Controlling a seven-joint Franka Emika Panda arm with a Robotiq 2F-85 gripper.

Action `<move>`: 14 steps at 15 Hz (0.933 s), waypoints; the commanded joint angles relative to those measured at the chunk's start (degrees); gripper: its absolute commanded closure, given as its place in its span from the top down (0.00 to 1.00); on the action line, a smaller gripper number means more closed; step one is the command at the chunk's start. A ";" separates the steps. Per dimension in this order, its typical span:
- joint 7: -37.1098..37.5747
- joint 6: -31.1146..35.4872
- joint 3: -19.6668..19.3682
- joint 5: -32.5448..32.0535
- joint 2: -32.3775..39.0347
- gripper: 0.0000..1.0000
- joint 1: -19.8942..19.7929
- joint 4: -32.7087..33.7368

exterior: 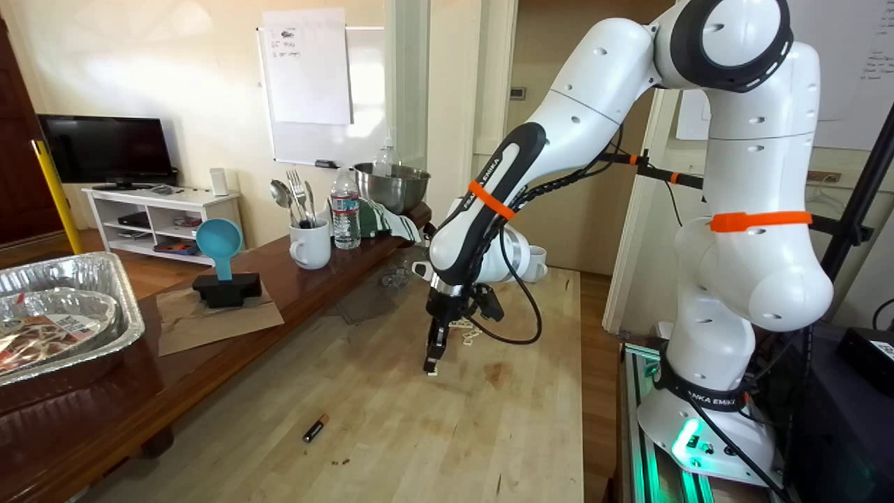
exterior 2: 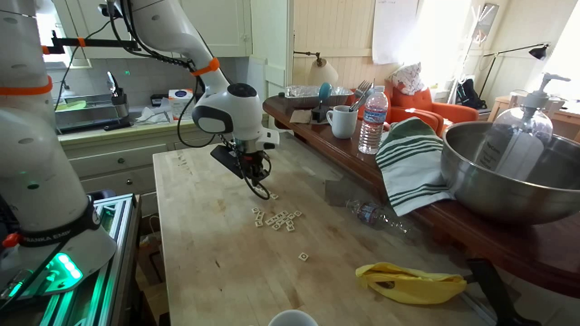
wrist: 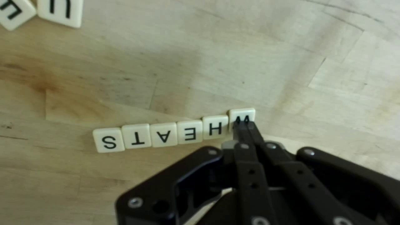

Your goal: Add one more block to the straight row

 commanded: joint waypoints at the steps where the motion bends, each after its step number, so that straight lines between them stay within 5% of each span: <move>1: -1.53 1.36 -0.16 0.96 7.25 0.00 -0.95 2.39; 14: -1.37 0.88 -0.30 -0.59 1.93 0.00 -0.33 -0.24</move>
